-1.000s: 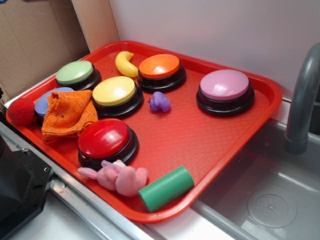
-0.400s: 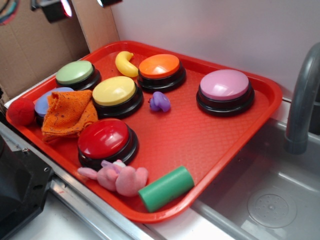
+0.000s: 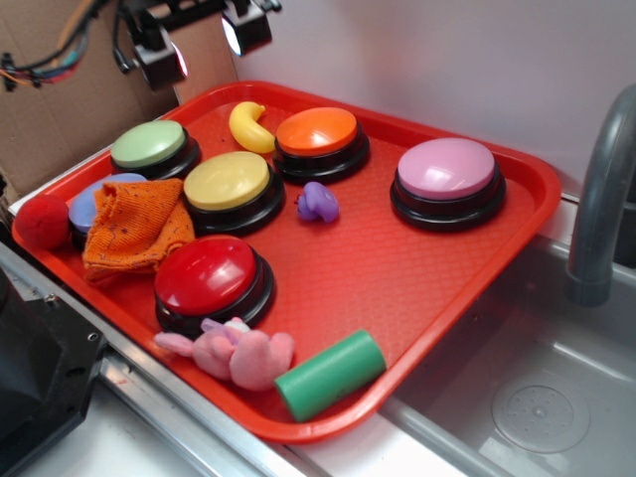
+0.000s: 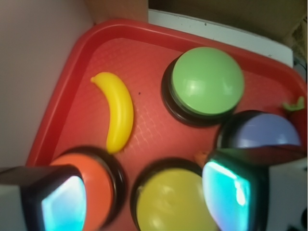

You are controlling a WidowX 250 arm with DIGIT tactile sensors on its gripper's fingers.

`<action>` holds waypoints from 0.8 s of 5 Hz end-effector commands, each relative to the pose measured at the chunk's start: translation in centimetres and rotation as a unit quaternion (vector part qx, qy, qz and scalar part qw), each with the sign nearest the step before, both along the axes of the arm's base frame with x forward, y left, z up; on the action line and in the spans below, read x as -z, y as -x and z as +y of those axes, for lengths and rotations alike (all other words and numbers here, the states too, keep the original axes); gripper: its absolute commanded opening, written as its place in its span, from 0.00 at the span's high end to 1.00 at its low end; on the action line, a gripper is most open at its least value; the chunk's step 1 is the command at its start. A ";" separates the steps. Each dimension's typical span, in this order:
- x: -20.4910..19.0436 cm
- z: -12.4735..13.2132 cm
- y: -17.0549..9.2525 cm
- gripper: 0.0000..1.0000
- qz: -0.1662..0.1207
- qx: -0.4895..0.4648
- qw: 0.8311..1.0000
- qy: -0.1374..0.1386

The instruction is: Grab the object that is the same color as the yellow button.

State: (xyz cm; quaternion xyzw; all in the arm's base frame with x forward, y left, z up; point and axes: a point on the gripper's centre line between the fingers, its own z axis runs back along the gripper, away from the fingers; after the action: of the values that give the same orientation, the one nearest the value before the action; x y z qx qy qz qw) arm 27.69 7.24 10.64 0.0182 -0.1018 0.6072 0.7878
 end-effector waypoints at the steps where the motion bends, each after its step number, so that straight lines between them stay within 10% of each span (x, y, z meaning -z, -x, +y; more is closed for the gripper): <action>1: 2.1 3.3 -1.8 0.00 -0.020 -0.045 0.999 -0.009; 4: 5.9 3.3 -2.1 0.00 -0.041 -0.129 0.991 0.011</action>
State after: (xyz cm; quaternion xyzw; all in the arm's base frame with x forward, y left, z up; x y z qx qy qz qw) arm 30.22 9.85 3.40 0.0090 -0.1034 0.7089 0.6976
